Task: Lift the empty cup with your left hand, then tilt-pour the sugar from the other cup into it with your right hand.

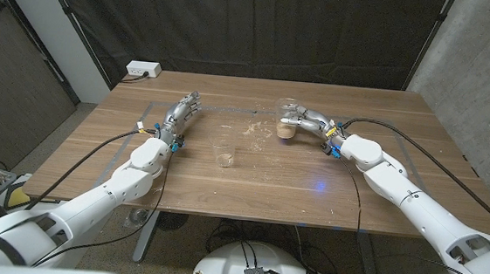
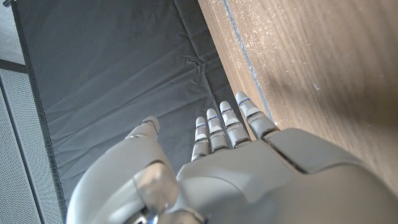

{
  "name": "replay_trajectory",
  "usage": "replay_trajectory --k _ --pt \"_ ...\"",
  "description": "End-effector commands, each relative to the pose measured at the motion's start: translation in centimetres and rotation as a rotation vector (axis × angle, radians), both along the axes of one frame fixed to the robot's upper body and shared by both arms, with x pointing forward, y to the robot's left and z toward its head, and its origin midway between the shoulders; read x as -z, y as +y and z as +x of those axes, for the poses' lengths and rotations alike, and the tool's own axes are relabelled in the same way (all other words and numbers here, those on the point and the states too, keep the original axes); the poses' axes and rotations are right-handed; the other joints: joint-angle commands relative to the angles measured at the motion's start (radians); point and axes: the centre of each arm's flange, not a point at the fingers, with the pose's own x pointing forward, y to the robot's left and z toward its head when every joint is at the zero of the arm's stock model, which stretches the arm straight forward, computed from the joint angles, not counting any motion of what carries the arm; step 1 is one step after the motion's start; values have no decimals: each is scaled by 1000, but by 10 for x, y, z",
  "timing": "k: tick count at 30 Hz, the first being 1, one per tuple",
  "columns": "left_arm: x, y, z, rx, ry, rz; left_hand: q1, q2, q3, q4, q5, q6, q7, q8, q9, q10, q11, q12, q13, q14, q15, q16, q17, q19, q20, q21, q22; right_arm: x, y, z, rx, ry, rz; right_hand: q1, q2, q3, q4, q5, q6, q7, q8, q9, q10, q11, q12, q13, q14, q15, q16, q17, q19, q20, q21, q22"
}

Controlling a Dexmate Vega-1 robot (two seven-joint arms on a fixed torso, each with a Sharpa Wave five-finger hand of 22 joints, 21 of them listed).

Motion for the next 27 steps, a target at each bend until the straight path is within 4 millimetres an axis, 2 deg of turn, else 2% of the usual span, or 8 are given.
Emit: replay_trajectory --k 1,7,11,15,21,27 --pt "-7 -5 6 -9 10 3 1 -1 2 -7 -1 7 -3 -4 3 8 -3 -4 2 11 -44 -2 5 -4 5 1 2 -28 -16 -2 2 -4 52 17 -2 -5 1 0 2 1 11 7 2 1 10 9 0 -187 9 11 4 -63 7 6" --pt "-11 -8 7 -12 10 7 2 -1 2 -7 -1 7 -3 -5 3 10 -4 -4 2 11 -45 -2 5 -3 4 1 2 -38 -28 -5 15 -11 120 25 -1 -4 0 0 9 4 17 12 8 1 20 19 2 -189 15 23 6 -65 12 9" --pt "-11 -9 7 -7 2 15 2 -1 2 -7 -1 6 -3 -5 3 8 2 -4 2 12 -45 -2 6 -4 5 1 2 -40 -36 -8 42 -25 176 31 0 -3 -1 0 8 3 19 15 9 0 24 25 1 -190 14 27 4 -66 14 11" --pt "-14 -10 5 -9 -4 27 3 -1 2 -8 -1 6 -6 -5 3 10 -3 -4 3 13 -46 -1 6 -4 6 1 2 -40 -42 -10 57 -45 213 35 2 -1 -1 -1 10 8 22 19 12 5 29 30 2 -190 10 28 5 -67 17 12" --pt "-13 -13 -7 17 -35 78 3 -5 0 -9 -2 3 -10 -7 3 12 -10 -4 3 12 -48 -2 6 -4 6 2 2 -37 -44 -9 62 -48 226 36 2 -1 1 -2 10 7 24 23 9 4 32 37 4 -189 3 28 3 -68 20 14" --pt "-3 -3 -15 51 -43 104 4 -11 -2 -12 -2 6 -20 -6 3 18 -16 -2 4 19 -62 0 5 -2 3 3 3 -34 -40 -7 60 -58 234 32 2 -3 5 -4 10 10 27 28 7 5 36 45 6 -189 -2 29 -1 -71 22 16"
